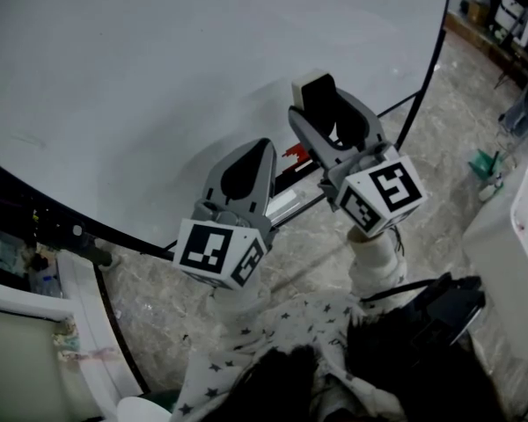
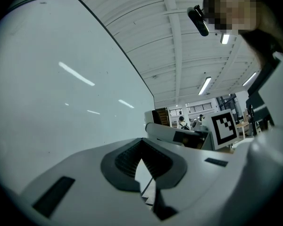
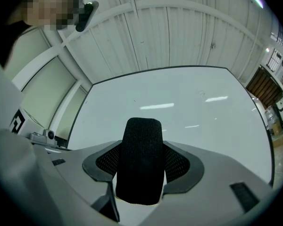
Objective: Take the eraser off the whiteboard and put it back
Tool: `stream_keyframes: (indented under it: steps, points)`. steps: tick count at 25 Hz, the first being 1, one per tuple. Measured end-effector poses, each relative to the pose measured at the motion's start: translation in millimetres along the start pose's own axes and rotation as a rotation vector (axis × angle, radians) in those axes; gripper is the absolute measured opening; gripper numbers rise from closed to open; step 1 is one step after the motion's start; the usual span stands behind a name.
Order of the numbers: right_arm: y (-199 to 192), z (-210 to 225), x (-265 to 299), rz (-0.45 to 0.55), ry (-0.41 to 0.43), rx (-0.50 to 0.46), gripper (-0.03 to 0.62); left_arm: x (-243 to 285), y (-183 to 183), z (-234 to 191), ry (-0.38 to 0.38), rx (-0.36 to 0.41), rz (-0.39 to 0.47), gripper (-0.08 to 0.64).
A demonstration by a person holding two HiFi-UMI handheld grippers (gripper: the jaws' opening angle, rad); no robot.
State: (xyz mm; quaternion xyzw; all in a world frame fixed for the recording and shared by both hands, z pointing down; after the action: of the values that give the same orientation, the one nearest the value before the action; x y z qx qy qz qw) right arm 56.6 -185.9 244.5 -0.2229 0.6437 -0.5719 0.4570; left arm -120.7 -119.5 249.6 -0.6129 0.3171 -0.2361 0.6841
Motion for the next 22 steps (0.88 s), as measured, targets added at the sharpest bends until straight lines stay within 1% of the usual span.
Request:
stream_keyframes:
  steps: [7,12,17,19,22]
  points:
    - [-1.6,1.5,-0.8,0.006,0.007,0.004,0.259,0.4,-0.7,0.7,-0.004,0.008,0.017,0.0]
    - [-0.6,-1.1,3.0,0.016,0.018,-0.005,0.259,-5.2,0.0,-4.2,0.023,0.0,0.026,0.0]
    - [1.0,-0.8,6.8,0.04,0.027,-0.017,0.258,-7.6,-1.5,-5.4,0.039,0.012,0.038,0.0]
    - [-1.8,-3.8,21.0,0.042,0.03,-0.026,0.258,-7.8,-3.4,-17.7,0.042,0.005,0.045,0.0]
    - [-12.5,-16.0,68.8,0.03,0.038,-0.042,0.259,-6.9,-2.3,-61.2,0.049,-0.007,0.04,0.0]
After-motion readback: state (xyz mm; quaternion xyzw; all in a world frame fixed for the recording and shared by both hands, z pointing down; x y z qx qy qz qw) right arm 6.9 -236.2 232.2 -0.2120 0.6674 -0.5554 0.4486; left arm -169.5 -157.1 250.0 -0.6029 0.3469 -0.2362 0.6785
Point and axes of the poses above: the fingertips, and each gripper's own axes: x forward along the fingers, z to its right, y out of its top, the point moved 10 cm from there along -x, backward along the fingers, and after that the axes turned 12 degrees about -y, right-handed, at the moved point
